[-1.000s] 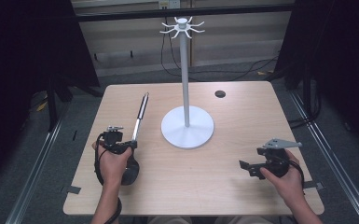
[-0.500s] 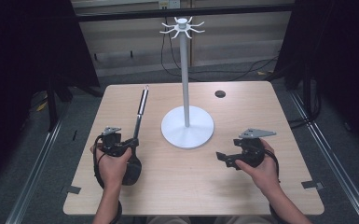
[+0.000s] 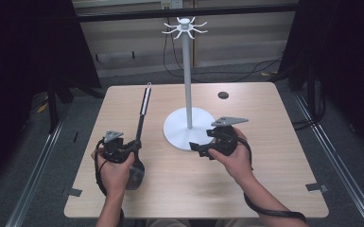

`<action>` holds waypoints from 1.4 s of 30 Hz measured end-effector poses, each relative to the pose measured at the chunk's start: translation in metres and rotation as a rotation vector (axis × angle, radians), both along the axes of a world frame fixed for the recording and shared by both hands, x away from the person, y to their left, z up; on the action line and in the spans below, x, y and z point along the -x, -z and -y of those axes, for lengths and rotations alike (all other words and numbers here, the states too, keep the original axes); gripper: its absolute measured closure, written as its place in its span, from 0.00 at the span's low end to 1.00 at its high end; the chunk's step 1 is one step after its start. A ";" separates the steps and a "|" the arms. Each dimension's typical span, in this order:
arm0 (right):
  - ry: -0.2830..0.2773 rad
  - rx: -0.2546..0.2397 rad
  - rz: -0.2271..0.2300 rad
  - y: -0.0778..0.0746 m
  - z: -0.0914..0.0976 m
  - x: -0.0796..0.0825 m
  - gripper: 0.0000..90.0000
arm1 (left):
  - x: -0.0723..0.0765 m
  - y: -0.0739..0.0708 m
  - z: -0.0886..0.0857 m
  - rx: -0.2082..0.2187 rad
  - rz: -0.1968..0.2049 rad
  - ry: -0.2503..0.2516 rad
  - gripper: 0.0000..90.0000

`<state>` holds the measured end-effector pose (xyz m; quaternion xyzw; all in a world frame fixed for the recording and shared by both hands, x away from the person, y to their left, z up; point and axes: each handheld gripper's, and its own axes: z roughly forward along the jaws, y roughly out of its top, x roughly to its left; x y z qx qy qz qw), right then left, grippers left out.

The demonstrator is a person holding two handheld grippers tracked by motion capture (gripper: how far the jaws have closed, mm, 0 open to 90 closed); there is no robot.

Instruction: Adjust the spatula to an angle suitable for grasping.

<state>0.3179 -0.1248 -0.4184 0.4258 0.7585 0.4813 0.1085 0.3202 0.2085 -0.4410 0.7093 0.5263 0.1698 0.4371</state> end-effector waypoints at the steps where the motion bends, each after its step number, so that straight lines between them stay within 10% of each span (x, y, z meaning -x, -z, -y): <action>1: -0.011 -0.007 0.001 -0.002 -0.006 -0.002 0.16 | 0.000 0.000 0.000 0.000 0.000 0.000 0.84; 22: -0.071 -0.104 0.001 -0.034 -0.099 -0.032 0.40 | 0.020 -0.024 0.020 0.064 0.142 0.064 0.84; 31: -0.096 -0.177 -0.012 -0.032 -0.113 -0.039 0.64 | 0.030 -0.033 0.036 0.087 0.205 0.091 0.84; 33: -0.100 -0.191 -0.009 -0.035 -0.113 -0.041 0.85 | 0.031 -0.034 0.038 0.087 0.216 0.086 0.84; 42: -0.134 -0.307 -0.055 -0.042 -0.105 -0.039 0.99 | 0.030 -0.031 0.040 0.143 0.244 0.132 0.83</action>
